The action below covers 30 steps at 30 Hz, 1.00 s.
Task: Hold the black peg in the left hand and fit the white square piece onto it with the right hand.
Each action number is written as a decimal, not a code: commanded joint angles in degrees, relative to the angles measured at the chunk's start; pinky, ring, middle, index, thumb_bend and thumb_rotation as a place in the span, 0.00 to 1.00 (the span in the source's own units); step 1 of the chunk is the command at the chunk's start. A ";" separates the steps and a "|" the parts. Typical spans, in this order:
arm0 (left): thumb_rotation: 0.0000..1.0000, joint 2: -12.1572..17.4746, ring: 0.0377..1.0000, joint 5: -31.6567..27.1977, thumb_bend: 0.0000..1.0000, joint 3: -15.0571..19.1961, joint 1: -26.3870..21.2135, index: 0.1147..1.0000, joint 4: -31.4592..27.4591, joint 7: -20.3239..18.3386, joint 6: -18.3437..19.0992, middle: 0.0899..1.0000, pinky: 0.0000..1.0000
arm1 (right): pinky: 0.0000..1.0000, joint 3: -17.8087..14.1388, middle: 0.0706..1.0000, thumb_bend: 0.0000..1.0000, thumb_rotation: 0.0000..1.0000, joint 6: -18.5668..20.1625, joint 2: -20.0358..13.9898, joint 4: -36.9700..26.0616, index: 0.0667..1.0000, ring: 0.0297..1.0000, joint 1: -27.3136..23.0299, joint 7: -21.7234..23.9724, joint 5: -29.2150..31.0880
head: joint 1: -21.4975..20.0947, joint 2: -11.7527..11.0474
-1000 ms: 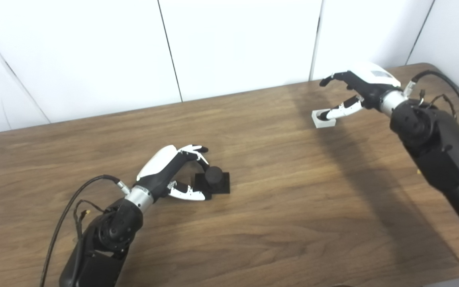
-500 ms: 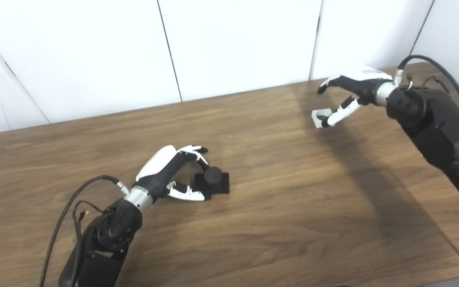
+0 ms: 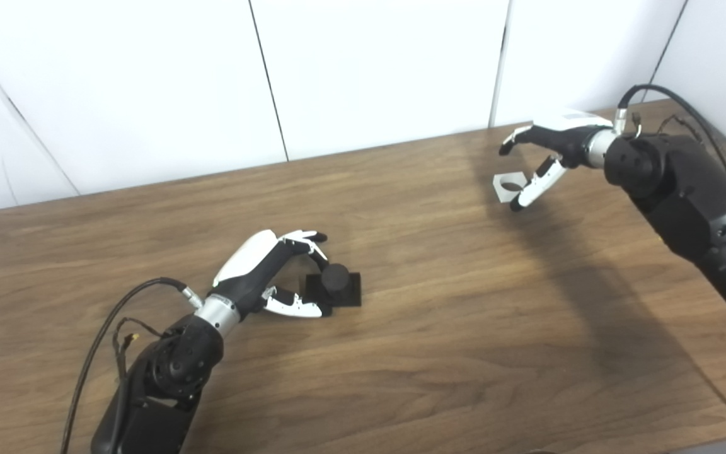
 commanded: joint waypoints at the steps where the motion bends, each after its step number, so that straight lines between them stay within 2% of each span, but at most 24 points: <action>1: 0.08 1.16 0.93 0.08 0.52 0.78 -1.12 0.42 -2.08 0.32 -0.09 0.87 0.90 | 0.98 -0.10 0.93 0.89 0.37 -0.48 -1.23 -0.05 0.83 0.95 -4.17 -0.85 -1.34 | -0.01 0.01; 10: 0.08 1.03 0.94 0.01 0.52 0.70 -0.84 0.42 -2.72 0.14 0.18 0.87 0.90 | 0.99 1.55 0.92 0.85 0.35 -1.54 -0.39 3.41 0.81 0.95 -4.64 -2.45 -3.63 | 0.31 0.25; 20: 0.08 1.03 0.93 0.02 0.52 0.71 -0.57 0.42 -3.06 0.05 0.39 0.87 0.90 | 0.96 2.19 0.90 0.83 0.37 -3.52 0.57 7.12 0.79 0.92 -4.73 -5.32 -3.52 | 1.07 0.58; 30: 0.08 0.97 0.94 0.14 0.52 0.70 -0.27 0.42 -3.82 -0.27 1.32 0.88 0.91 | 0.91 2.28 0.87 0.75 0.35 -4.42 1.89 9.83 0.72 0.89 -4.72 -8.59 -3.13 | 1.53 0.99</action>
